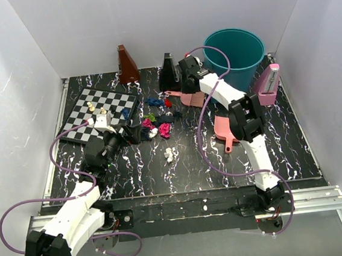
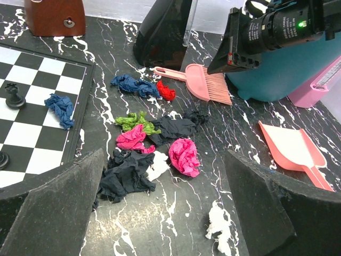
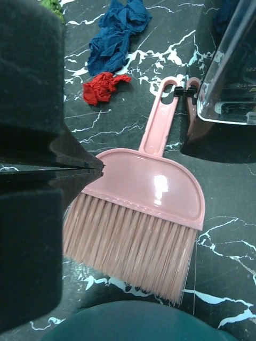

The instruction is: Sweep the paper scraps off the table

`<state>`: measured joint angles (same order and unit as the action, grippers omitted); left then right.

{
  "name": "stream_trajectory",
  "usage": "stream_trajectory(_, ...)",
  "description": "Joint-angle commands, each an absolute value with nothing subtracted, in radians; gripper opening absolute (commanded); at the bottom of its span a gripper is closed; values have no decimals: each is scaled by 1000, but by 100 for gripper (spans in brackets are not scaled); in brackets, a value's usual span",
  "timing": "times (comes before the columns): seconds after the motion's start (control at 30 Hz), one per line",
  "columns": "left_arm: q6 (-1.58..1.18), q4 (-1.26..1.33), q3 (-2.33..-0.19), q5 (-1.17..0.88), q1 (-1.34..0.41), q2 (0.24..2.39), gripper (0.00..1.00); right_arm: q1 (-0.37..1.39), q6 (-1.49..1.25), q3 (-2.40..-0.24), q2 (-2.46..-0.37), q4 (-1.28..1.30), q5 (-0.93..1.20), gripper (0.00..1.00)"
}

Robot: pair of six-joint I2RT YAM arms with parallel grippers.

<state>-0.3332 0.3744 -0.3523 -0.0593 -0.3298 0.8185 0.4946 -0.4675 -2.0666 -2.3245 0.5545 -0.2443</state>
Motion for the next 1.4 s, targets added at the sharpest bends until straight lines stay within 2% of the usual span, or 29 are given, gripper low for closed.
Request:
stream_trajectory(0.0, -328, 382, -347, -41, -333, 804, 98, 494, -468, -2117, -2387, 503, -190, 7)
stream_trajectory(0.27, -330, 390, -347, -43, -333, 810, 98, 483, -480, -2180, -2450, 543, -143, 6)
stream_trajectory(0.8, -331, 382, -350, -51, -333, 813, 98, 499, -496, -2137, -2445, 744, -196, 1)
stream_trajectory(1.23, -328, 377, -353, -51, -333, 811, 98, 540, -457, -1807, -2238, 684, -163, 1)
stream_trajectory(1.37, -328, 376, -351, -52, -333, 808, 98, 566, -471, -1621, -2149, 634, -156, 1)
